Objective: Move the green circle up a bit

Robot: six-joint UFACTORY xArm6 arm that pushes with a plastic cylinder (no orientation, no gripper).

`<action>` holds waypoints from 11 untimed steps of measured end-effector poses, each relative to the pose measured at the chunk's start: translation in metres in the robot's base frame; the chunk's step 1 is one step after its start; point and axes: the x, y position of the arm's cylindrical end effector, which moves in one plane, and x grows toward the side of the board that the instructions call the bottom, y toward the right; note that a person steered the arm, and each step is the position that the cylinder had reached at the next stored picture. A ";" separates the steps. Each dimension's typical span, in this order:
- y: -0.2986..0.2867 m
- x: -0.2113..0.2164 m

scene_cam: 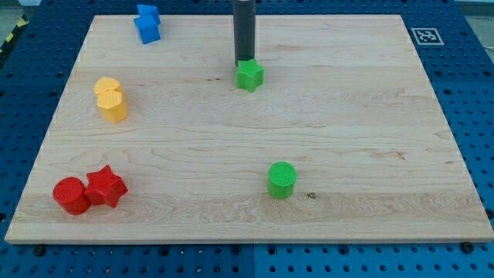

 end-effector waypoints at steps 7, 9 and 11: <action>0.211 0.190; 0.173 0.283; 0.066 0.282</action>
